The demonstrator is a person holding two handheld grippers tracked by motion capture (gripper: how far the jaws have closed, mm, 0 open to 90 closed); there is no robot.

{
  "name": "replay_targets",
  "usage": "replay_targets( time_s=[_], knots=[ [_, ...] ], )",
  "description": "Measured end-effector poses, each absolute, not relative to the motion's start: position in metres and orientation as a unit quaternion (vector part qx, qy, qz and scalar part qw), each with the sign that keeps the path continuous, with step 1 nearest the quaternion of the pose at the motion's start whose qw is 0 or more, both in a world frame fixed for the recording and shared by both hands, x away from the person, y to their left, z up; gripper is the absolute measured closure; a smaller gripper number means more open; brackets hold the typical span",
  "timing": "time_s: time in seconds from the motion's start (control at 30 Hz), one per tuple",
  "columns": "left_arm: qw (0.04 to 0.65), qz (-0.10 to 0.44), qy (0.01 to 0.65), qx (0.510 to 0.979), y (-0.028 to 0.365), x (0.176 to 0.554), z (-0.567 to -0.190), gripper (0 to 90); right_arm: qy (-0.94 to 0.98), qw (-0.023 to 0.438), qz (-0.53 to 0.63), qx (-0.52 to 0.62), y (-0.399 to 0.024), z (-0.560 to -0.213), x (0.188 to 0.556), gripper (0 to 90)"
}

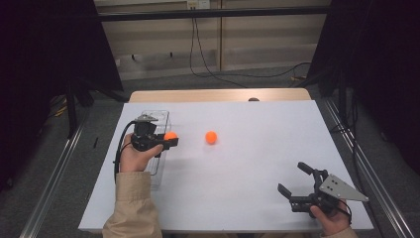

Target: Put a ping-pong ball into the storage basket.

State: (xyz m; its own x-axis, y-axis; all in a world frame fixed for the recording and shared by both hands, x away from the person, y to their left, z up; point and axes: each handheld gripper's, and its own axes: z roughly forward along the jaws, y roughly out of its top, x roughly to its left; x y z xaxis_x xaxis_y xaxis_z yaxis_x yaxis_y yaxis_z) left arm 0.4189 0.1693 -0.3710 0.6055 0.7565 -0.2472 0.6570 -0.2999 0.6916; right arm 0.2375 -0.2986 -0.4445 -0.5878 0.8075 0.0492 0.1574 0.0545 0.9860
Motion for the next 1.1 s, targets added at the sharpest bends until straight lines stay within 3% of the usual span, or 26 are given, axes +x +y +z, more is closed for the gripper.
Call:
replay_targets(
  time_s=[1.1],
  knots=[
    [0.386,0.08,0.45,0.801,0.181,0.419,-0.371,50.9,0.672,0.276,0.586,0.359,-0.298,-0.444,0.237,2.2]
  ],
)
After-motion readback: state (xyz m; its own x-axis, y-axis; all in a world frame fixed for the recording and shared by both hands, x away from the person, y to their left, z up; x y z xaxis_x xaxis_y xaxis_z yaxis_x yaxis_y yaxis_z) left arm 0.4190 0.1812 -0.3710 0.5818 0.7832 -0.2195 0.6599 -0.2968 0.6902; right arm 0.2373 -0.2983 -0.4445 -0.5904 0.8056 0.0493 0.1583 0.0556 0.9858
